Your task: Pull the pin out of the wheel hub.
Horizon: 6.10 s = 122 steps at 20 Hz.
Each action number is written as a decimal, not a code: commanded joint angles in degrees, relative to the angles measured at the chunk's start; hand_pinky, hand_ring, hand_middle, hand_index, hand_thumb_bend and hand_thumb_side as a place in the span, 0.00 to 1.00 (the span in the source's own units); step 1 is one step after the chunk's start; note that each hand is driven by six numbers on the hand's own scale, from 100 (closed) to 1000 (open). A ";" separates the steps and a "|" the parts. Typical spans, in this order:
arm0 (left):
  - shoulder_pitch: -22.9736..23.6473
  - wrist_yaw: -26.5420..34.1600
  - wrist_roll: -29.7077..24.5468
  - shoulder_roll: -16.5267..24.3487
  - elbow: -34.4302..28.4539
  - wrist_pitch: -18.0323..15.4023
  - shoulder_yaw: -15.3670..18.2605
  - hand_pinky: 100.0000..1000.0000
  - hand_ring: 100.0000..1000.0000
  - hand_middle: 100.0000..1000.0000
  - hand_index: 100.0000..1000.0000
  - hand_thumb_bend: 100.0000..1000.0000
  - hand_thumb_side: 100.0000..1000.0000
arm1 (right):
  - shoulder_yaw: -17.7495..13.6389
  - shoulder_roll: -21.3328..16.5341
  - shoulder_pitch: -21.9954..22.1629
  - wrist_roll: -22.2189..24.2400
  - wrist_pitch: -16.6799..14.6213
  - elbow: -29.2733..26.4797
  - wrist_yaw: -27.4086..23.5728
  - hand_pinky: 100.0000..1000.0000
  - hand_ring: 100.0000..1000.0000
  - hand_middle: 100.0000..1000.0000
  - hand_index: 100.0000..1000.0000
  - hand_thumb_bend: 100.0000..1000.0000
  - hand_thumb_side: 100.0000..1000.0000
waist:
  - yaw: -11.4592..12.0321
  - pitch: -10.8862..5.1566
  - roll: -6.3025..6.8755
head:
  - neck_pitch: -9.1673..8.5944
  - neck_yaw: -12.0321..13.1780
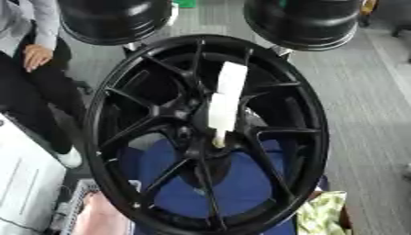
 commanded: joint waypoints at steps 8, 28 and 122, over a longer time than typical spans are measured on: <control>-0.77 -0.35 -1.09 3.31 -0.88 0.16 -0.38 0.60 0.98 0.70 0.74 0.46 0.70 | 14.42 1.40 -19.71 30.63 2.04 8.92 16.73 0.89 0.86 0.84 0.89 0.00 0.36 | -0.64 0.20 -1.12 | -1.27 0.20; -1.18 -0.18 -1.38 2.83 -0.88 0.11 -0.56 0.60 0.99 0.70 0.74 0.46 0.70 | 24.46 25.08 -38.37 46.71 -9.60 36.72 30.84 0.89 0.89 0.87 0.91 0.00 0.64 | -0.98 -0.21 -1.16 | -0.93 -0.43; -0.76 0.22 -2.98 2.97 -0.88 0.68 -1.54 0.60 0.99 0.71 0.74 0.45 0.71 | 31.29 24.52 -35.21 50.90 -9.01 29.38 15.55 0.91 0.89 0.82 0.97 0.00 0.61 | -1.62 -2.78 -2.01 | 2.20 -0.67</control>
